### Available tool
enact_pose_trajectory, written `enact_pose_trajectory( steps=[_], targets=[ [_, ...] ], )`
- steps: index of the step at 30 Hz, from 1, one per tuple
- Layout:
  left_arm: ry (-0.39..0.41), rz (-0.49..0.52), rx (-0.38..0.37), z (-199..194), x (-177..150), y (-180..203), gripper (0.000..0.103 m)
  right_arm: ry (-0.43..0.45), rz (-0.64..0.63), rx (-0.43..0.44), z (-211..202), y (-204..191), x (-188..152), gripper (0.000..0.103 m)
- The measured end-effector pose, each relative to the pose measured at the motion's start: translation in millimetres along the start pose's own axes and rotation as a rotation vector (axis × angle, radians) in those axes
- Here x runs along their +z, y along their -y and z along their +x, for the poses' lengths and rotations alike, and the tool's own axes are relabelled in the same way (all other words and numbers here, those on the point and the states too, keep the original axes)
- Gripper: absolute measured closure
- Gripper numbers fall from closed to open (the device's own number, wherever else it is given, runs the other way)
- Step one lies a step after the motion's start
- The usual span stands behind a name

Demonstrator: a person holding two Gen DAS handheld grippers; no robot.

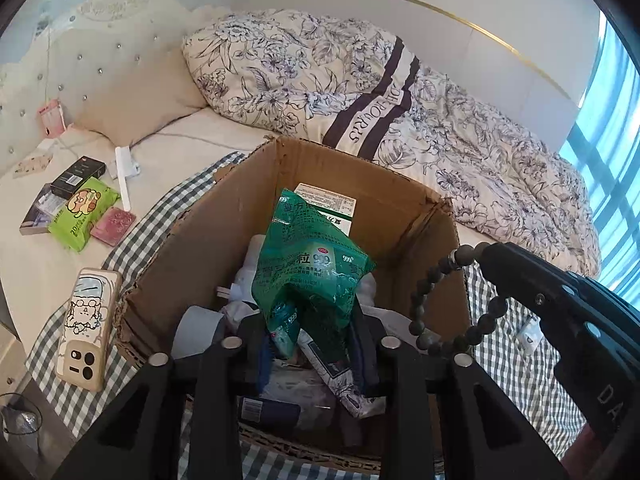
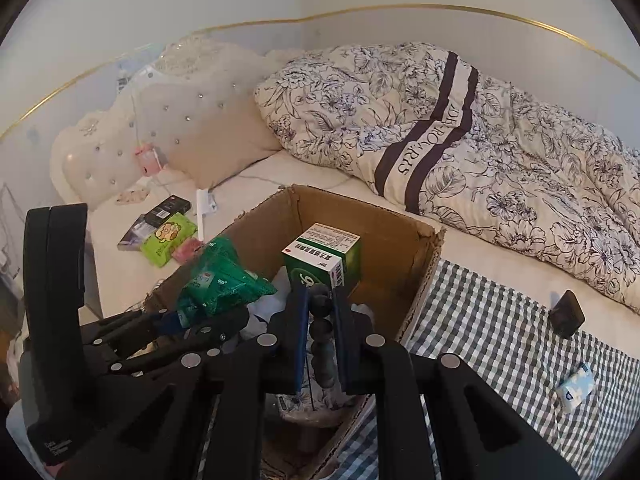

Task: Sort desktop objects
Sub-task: 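Open both tools to drop the packet and bracelet into the box, then move both tools back toward the blue tissue packet and black object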

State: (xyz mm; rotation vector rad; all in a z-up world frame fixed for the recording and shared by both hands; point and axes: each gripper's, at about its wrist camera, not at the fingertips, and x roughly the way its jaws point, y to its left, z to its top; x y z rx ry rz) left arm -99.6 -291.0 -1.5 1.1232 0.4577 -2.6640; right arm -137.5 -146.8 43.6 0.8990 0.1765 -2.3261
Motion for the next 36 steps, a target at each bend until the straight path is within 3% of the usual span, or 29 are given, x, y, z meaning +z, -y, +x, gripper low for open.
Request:
enact_pose_trajectory(
  steps=[1, 3, 4, 14, 26, 36],
  targets=[
    [0.006, -0.006, -0.004, -1, 0, 0, 0.034, 0.005, 0.007, -0.003, -2, 2, 0, 0.089],
    [0.036, -0.030, -0.015, -7, -1, -1, 0.000, 0.012, 0.017, -0.032, -6, 5, 2, 0.044],
    [0.063, -0.041, -0.008, -11, -2, -1, 0.000, 0.025, 0.022, -0.046, -9, 7, 2, 0.038],
    [0.075, 0.001, -0.003, -35, 2, 29, 0.000, 0.073, 0.082, -0.073, -47, 38, -3, 0.038],
    [0.082, 0.090, -0.033, -52, -10, 102, 0.000, 0.094, 0.156, -0.129, -100, 93, -24, 0.038],
    [0.061, 0.166, -0.079, -38, -24, 160, 0.000, 0.086, 0.251, -0.226, -130, 161, -55, 0.038]
  ],
)
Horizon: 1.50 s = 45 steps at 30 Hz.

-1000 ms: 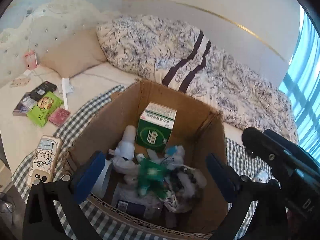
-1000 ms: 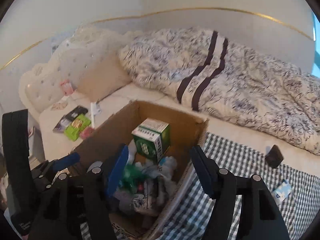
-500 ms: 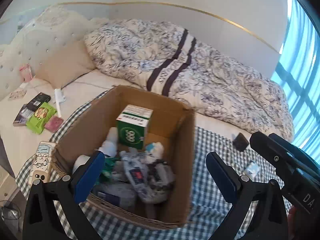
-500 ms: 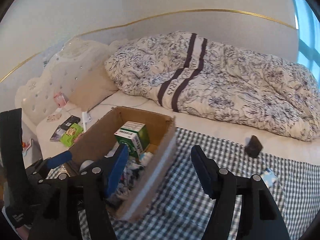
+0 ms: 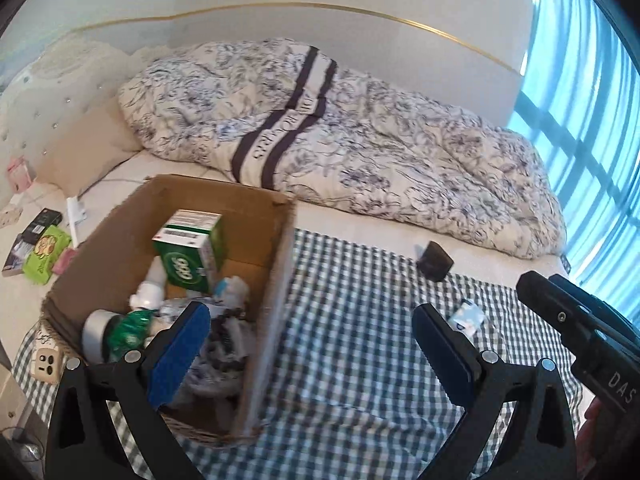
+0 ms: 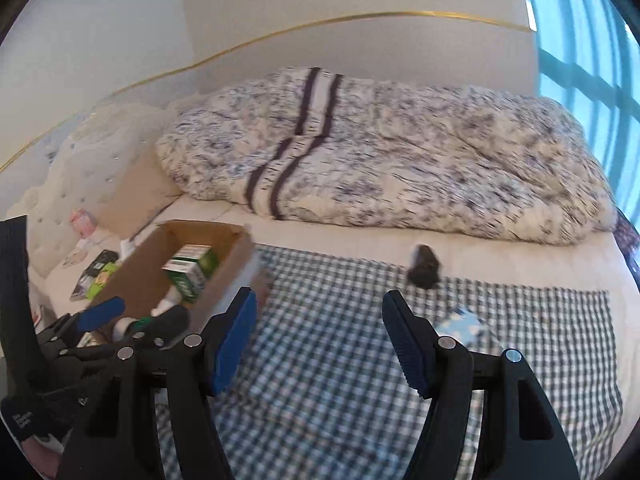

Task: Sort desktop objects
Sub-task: 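Move both tools back toward the blue tissue packet and black object, then grasp the blue floral tissue packet with the right tool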

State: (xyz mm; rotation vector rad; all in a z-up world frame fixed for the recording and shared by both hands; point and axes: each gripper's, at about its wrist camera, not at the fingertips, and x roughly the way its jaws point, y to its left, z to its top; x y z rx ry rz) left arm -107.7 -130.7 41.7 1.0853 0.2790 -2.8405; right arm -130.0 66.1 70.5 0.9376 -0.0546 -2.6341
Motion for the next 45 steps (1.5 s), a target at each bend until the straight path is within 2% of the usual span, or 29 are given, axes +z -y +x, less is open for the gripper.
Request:
enact_pose_trajectory(
  steps=[7, 15, 25, 35, 43, 45],
  targets=[
    [-0.025, 0.052, -0.032, 24, -2, 32, 0.000, -0.044, 0.105, -0.088, 12, 64, -15, 0.038],
    [-0.074, 0.091, -0.052, 68, -9, 54, 0.000, -0.146, 0.183, -0.179, 58, 112, -39, 0.038],
    [-0.144, 0.128, -0.074, 132, -11, 77, 0.000, -0.251, 0.206, -0.228, 117, 132, -62, 0.038],
    [-0.191, 0.145, -0.072, 169, -18, 80, 0.000, -0.313, 0.240, -0.294, 168, 145, -68, 0.038],
    [-0.230, 0.125, -0.047, 186, -25, 68, 0.000, -0.320, 0.349, -0.357, 210, 161, -65, 0.035],
    [-0.237, 0.126, -0.042, 189, -26, 68, 0.000, -0.307, 0.336, -0.380, 218, 162, -63, 0.035]
  ],
)
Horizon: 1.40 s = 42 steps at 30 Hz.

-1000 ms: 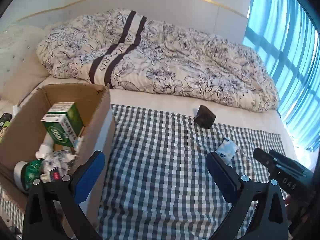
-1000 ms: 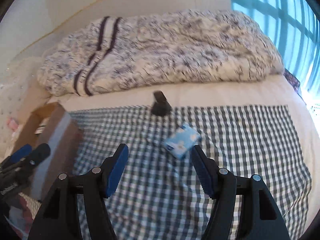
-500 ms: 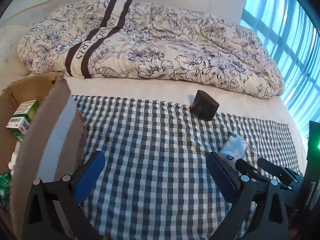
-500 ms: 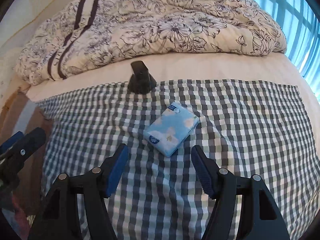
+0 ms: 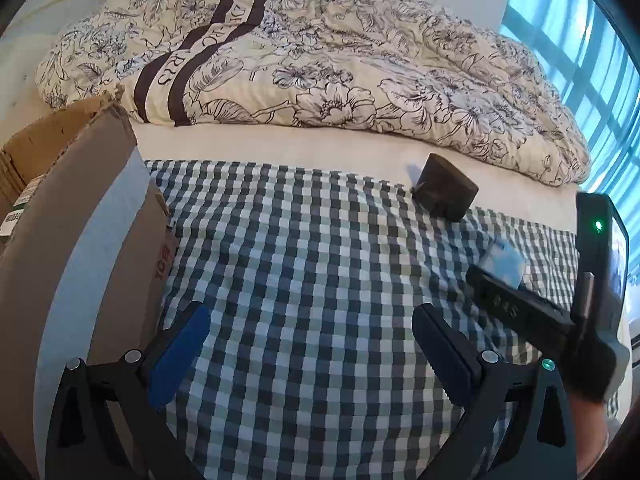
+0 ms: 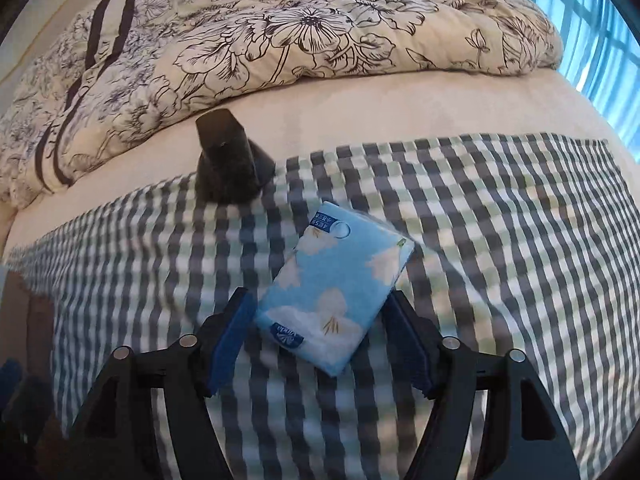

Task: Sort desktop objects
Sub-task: 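Grasp the blue floral tissue packet with the right tool, then lift the tissue packet with the right tool while the left tool grasps the black object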

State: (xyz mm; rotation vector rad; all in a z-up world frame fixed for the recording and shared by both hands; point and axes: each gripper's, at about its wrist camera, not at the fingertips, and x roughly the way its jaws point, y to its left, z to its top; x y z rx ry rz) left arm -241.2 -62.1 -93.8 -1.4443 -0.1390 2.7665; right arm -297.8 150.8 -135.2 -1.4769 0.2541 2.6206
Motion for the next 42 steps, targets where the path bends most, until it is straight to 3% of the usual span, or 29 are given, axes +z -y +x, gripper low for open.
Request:
enact_pose_trajectory(
  steps=[1, 3, 6, 8, 14, 20, 27, 32, 36, 41, 42],
  targets=[
    [-0.002, 0.001, 0.002, 1, 0, 0, 0.000, 0.009, -0.013, -0.015, 2, -1, 1, 0.035],
    [-0.004, 0.004, 0.005, 3, 1, 1, 0.000, 0.017, -0.022, -0.033, 2, -1, 0, 0.045],
    [-0.003, 0.008, 0.012, 5, 2, 4, 0.000, 0.038, -0.047, -0.006, -7, 5, -2, 0.056],
    [-0.002, 0.011, 0.010, 7, 2, 7, 0.000, 0.063, -0.067, -0.018, -19, 13, -4, 0.058],
    [-0.004, 0.031, -0.014, 16, 5, 32, 0.000, 0.151, -0.103, -0.121, -49, 55, -7, 0.058],
    [0.037, 0.066, -0.043, 24, 16, 72, 0.000, 0.155, -0.087, -0.102, -44, 87, -15, 0.058],
    [0.064, 0.091, -0.064, 49, 26, 108, 0.000, 0.190, -0.094, -0.103, -29, 87, -25, 0.058],
    [0.069, 0.056, -0.019, 74, 39, 121, 0.000, 0.196, -0.081, -0.082, -25, 91, -26, 0.058],
    [0.065, 0.020, -0.030, 93, 53, 126, 0.000, 0.194, -0.098, -0.076, -19, 87, -28, 0.058],
    [0.087, 0.055, -0.002, 109, 62, 137, 0.000, 0.196, -0.112, -0.085, -16, 85, -30, 0.057],
    [0.096, 0.067, 0.006, 112, 63, 139, 0.006, 0.198, -0.110, -0.081, -15, 86, -31, 0.057]
  ],
)
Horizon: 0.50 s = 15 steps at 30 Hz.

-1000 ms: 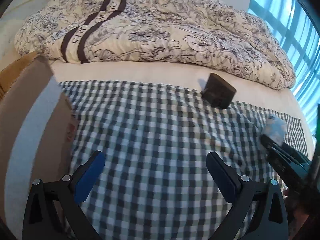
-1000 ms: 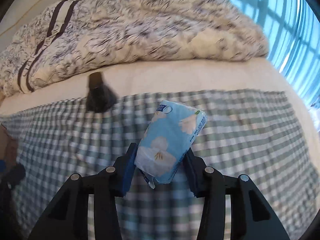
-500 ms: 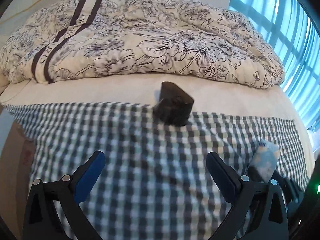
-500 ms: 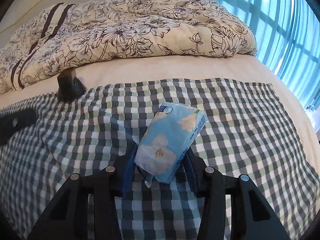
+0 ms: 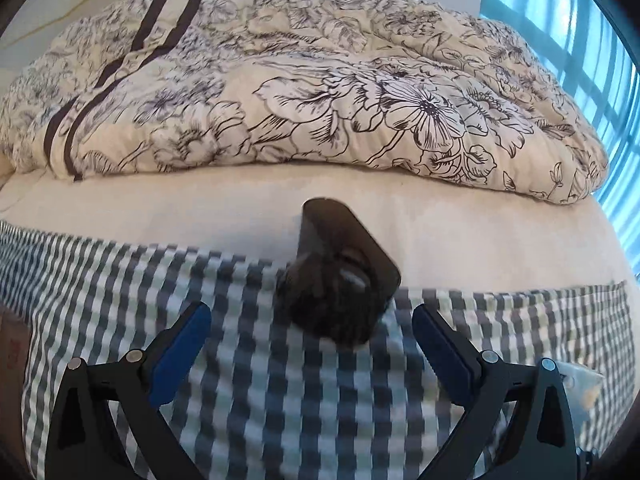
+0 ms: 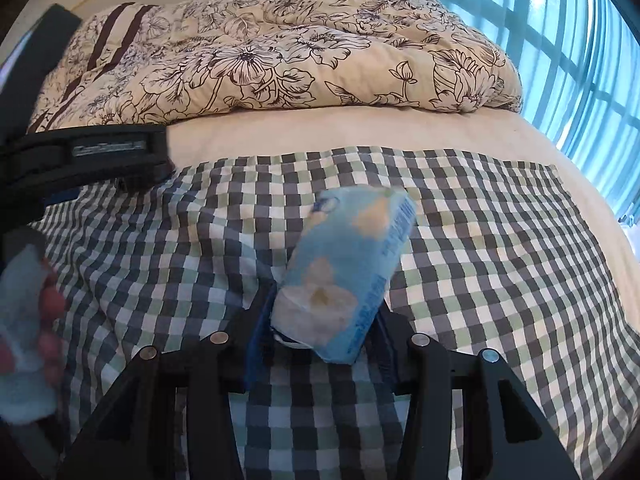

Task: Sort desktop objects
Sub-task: 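Lift the tissue packet with the right tool while the left tool grasps the black object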

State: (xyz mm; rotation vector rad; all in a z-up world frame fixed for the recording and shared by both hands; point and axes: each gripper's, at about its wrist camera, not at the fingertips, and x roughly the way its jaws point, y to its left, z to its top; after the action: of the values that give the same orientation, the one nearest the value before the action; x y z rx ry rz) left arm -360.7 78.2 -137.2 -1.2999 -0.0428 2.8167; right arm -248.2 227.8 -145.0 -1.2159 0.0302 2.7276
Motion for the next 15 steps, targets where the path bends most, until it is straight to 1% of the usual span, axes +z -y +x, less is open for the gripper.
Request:
enact_pose_trajectory(
  steps=[1, 2, 3, 4, 6, 10, 15],
  targets=[
    [0.000, 0.016, 0.011, 3, 1, 2, 0.025, -0.001, 0.003, 0.004, 1, 1, 0, 0.057],
    [-0.012, 0.026, 0.010, 7, 1, 3, 0.037, -0.005, 0.006, 0.006, 2, 1, 0, 0.057],
    [-0.033, 0.038, -0.006, 12, 1, 4, 0.045, -0.005, 0.005, 0.005, 3, 1, -1, 0.057],
    [-0.036, 0.046, -0.003, 12, 0, 4, 0.045, -0.002, 0.004, 0.004, 3, 1, -1, 0.057],
    [-0.012, 0.050, 0.007, 6, -2, 4, 0.045, 0.001, 0.001, 0.000, 3, 0, -1, 0.057],
    [-0.016, 0.041, 0.006, -7, -5, -3, 0.045, 0.003, -0.003, -0.006, 3, 0, -2, 0.057],
    [-0.002, 0.022, 0.017, -41, -17, -17, 0.045, -0.002, -0.013, -0.017, 4, -1, 0, 0.057]
  ],
)
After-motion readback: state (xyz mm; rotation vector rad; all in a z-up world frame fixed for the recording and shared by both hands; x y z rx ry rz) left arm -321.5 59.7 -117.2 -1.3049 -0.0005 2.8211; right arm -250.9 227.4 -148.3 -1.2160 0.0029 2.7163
